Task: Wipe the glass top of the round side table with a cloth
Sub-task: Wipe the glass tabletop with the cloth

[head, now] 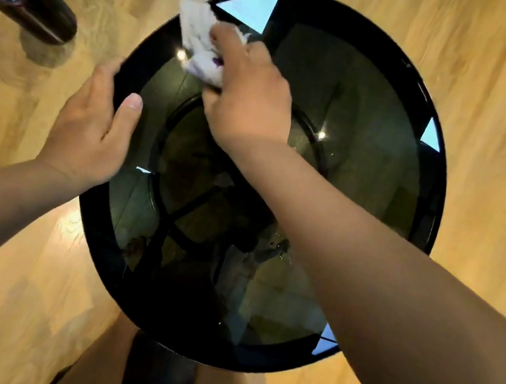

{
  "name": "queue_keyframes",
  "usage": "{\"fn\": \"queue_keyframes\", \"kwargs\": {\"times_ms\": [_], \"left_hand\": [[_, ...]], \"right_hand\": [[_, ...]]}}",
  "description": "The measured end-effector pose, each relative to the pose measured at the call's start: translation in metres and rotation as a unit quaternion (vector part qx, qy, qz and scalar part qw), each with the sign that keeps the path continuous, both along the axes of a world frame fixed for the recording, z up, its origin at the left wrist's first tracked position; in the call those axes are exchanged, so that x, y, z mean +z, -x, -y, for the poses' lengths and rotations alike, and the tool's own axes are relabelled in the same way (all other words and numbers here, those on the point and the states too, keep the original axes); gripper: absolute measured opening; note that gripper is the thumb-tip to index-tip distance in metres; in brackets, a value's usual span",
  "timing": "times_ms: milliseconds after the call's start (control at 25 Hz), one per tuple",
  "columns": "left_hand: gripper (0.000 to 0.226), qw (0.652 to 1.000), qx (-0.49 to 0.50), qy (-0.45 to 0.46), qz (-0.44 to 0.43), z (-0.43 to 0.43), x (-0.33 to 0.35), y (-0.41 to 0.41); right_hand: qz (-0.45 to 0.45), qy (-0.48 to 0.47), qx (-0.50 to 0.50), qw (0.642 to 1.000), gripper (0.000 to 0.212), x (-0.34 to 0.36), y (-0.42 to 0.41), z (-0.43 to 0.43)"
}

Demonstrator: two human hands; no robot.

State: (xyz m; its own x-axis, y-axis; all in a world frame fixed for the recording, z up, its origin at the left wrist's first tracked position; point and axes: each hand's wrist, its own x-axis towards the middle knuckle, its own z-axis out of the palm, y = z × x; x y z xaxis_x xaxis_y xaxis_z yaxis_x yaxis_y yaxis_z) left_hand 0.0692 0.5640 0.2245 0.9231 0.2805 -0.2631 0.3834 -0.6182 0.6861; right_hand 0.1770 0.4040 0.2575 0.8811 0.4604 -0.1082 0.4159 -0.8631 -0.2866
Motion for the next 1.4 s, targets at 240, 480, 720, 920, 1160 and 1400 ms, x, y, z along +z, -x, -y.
{"fn": "queue_keyframes", "kwargs": {"times_ms": [240, 480, 720, 920, 1160, 1400], "left_hand": [[0.05, 1.0, 0.005, 0.009, -0.016, -0.003, -0.003, 0.003], [0.039, 0.997, 0.023, 0.075, 0.007, -0.004, 0.0, 0.0], [0.034, 0.929, 0.169, 0.311, -0.109, -0.02, -0.012, 0.002], [0.047, 0.949, 0.084, 0.245, -0.182, -0.042, -0.013, 0.004], [0.049, 0.943, 0.116, 0.294, -0.102, -0.047, 0.0, -0.019], [0.053, 0.952, 0.078, 0.289, -0.065, -0.013, 0.014, -0.049]], "right_hand": [[0.091, 0.094, -0.106, 0.986, 0.044, 0.006, -0.074, 0.128], [0.068, 0.046, -0.165, 0.983, 0.043, 0.002, -0.052, 0.044], [-0.084, -0.039, 0.192, 0.977, 0.055, 0.004, 0.129, -0.014], [-0.093, 0.02, 0.43, 0.898, 0.042, 0.007, 0.12, 0.017], [0.071, 0.027, -0.092, 0.993, 0.045, -0.007, -0.032, -0.015], [-0.07, -0.052, 0.187, 0.978, 0.05, -0.001, 0.153, 0.0]]}}
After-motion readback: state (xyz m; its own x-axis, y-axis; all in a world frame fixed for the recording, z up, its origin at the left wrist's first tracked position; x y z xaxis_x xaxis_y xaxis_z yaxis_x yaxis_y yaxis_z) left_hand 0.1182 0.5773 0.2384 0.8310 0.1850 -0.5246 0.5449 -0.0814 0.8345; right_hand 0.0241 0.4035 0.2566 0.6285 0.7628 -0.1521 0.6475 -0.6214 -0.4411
